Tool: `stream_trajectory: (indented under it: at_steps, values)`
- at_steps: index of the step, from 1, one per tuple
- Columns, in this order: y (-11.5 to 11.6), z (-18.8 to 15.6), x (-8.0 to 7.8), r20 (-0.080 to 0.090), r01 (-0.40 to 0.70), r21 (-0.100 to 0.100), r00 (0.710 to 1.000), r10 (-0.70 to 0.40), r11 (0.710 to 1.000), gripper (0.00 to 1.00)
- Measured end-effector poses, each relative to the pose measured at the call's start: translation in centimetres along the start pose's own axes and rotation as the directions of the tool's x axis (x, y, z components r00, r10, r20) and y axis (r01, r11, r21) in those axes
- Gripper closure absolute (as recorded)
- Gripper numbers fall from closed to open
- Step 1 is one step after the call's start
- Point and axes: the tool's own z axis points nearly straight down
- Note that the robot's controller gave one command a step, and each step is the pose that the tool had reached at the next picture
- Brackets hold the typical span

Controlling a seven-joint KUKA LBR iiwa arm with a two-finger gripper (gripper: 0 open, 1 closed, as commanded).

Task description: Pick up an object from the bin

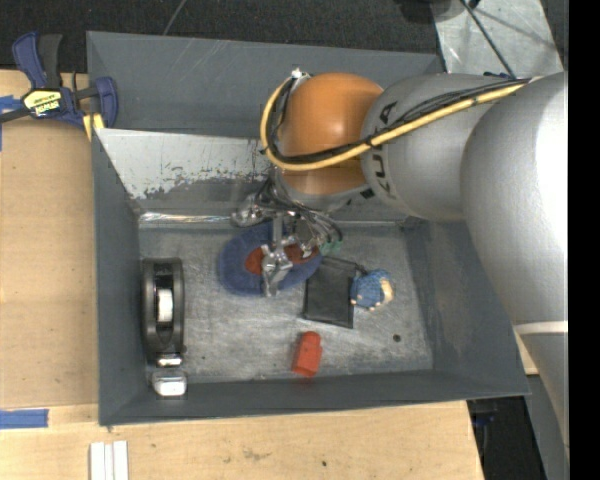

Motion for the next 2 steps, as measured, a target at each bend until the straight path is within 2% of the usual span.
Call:
stream_trajectory:
  at_steps: [1, 2]
  values:
    - [-2.63, -0.10, 0.62, 0.001, -0.273, -0.011, 0.962, 0.273, 0.962, 0.00]
    - [-3.06, -0.44, 0.37, 0.013, -0.278, -0.007, 0.961, 0.278, 0.961, 1.00]
